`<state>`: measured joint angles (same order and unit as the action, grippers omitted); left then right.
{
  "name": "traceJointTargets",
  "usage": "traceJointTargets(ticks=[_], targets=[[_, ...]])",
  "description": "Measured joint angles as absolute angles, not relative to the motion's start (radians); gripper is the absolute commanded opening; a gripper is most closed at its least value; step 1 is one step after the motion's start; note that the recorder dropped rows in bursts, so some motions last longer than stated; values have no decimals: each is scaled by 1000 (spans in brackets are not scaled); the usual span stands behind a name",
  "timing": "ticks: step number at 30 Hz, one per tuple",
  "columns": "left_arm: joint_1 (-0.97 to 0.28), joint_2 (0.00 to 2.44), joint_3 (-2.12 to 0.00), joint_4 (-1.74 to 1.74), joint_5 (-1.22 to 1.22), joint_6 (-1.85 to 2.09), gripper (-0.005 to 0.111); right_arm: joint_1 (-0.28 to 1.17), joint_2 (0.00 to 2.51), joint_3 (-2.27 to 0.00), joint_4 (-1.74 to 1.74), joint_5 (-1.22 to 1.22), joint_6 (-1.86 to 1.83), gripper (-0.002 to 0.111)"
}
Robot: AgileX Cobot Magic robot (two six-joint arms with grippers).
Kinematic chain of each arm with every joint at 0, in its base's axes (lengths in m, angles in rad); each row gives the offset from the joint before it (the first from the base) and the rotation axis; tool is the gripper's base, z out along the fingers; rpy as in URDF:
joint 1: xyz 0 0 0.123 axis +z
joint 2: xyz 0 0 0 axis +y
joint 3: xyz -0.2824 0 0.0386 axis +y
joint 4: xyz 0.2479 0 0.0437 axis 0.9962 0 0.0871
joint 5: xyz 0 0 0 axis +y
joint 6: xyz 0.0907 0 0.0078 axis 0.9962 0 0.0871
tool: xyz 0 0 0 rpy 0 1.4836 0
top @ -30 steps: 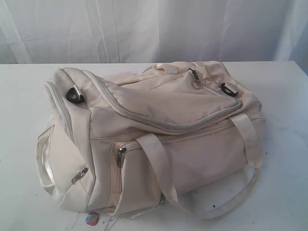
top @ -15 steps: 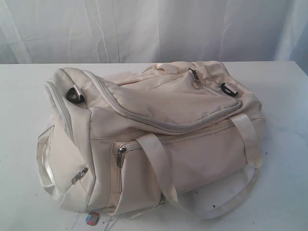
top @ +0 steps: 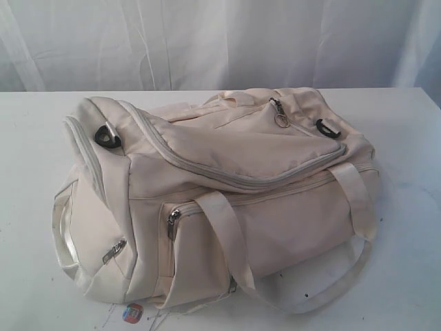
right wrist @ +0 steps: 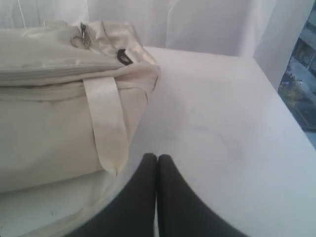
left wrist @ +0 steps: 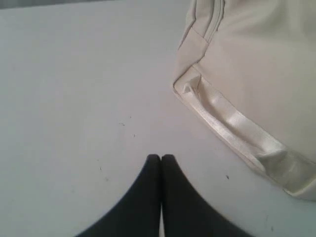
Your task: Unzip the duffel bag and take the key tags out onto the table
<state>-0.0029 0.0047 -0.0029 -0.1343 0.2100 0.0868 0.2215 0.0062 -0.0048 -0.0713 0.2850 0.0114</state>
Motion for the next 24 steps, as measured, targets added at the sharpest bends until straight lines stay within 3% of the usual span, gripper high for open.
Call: traceJointTargets(ticks=[9, 24], targets=[[-3, 5, -3, -134, -84, 87, 0, 221, 6, -3, -76, -26, 11, 0], [-3, 3, -3, -134, -367, 55, 0, 221, 6, -3, -76, -246, 202, 0]])
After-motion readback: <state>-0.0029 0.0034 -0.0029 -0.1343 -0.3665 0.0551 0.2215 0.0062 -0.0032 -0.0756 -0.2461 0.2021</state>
